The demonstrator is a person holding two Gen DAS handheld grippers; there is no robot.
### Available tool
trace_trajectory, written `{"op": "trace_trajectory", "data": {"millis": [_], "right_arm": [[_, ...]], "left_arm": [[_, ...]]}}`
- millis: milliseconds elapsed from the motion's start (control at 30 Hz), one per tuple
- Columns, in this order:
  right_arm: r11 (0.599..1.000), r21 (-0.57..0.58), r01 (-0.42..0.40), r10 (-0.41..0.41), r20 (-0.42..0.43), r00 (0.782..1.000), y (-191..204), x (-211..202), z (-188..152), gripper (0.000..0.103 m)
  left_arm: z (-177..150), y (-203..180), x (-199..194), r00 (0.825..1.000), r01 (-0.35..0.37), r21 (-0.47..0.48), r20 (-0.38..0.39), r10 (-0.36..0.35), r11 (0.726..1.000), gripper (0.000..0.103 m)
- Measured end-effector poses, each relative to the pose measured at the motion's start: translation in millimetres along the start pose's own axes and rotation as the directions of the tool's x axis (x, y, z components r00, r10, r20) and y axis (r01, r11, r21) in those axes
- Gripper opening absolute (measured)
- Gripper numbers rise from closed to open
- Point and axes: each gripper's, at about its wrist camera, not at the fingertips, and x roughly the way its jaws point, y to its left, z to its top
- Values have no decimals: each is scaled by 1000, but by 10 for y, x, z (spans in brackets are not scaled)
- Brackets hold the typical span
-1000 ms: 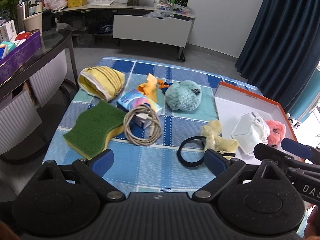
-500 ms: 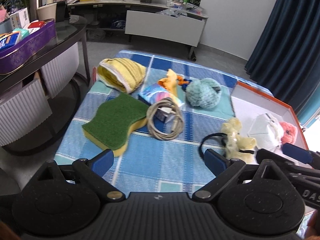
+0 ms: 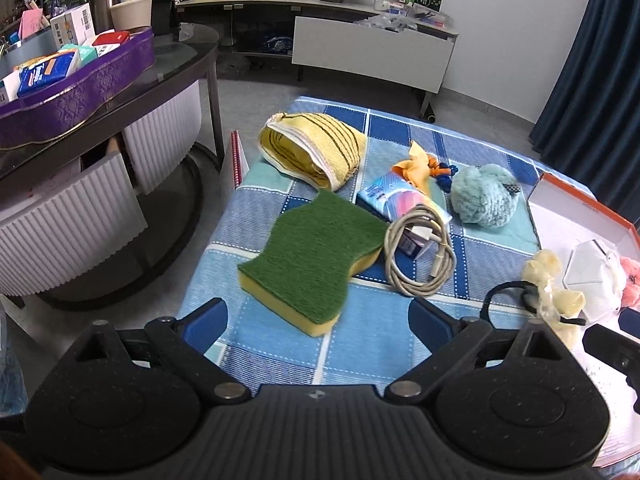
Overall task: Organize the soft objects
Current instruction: 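Grasp the green sponge with the left gripper while the right grasps the yellow glove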
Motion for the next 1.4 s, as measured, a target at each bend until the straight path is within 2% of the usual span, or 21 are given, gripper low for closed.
{"op": "trace_trajectory", "data": {"millis": [267, 600, 633, 700, 733, 833, 1167, 1400], "right_arm": [[1000, -6, 3, -3, -14, 1000, 30, 73, 0, 88], [1000, 8, 17, -16, -26, 1000, -43, 137, -15, 88], [1000, 9, 18, -18, -26, 999, -46, 143, -13, 88], [1000, 14, 18, -18, -29, 999, -58, 165, -8, 88], [1000, 17, 20, -19, -31, 999, -67, 178, -6, 88], [999, 36, 14, -13, -41, 999, -99, 222, 4, 88], [998, 65, -26, 31, -74, 997, -104, 434, 52, 88], [999, 35, -1, 3, -75, 997, -96, 573, 108, 87]], "left_arm": [[79, 97, 183, 1000, -8, 30, -3, 8, 1000, 100], [167, 106, 512, 1000, 19, 169, -11, -18, 986, 101], [177, 115, 537, 1000, 20, 168, -11, -19, 986, 100], [196, 143, 585, 998, 52, 152, -26, -49, 987, 90], [201, 148, 612, 997, 66, 147, -37, -61, 987, 80], [176, 162, 593, 998, 65, 155, -18, -63, 986, 75], [-22, 244, 260, 999, 39, 77, 7, -40, 996, 74], [-79, 236, 71, 998, 45, 62, 34, -47, 997, 74]]}}
